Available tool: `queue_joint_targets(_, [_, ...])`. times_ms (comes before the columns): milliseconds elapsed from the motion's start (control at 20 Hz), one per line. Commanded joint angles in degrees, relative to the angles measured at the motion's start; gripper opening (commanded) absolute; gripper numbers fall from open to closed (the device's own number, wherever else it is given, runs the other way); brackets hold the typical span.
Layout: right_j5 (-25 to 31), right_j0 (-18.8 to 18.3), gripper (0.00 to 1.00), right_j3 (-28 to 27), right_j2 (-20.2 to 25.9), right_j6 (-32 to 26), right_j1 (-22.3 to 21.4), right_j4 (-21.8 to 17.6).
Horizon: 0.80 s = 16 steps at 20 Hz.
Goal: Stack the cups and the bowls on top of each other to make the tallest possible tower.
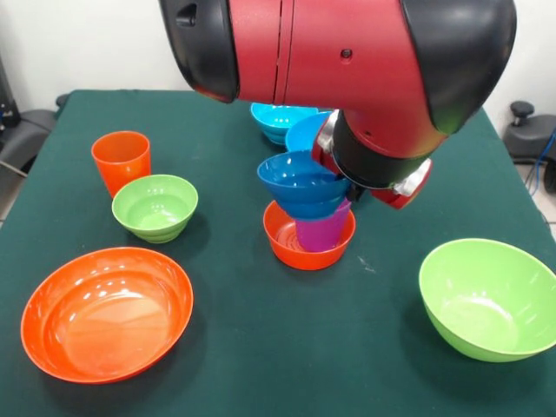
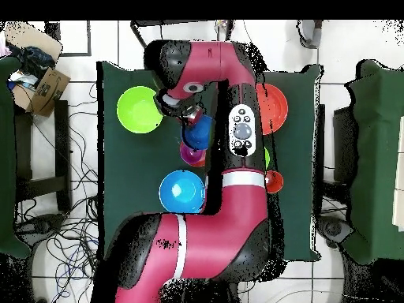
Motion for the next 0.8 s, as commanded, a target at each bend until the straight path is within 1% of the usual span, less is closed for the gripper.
queue_joint_targets(50, [-1.05, -0.75, 0.0, 9.35, 0.22, -5.28, -3.26, 0.78])
queue_joint_targets(550, [-2.82, -0.92, 0.0, 14.2, 0.26, -4.01, -4.76, 2.67])
queue_joint_targets(800, [-4.48, -1.19, 0.0, 13.08, 0.35, -4.6, -3.33, 1.89])
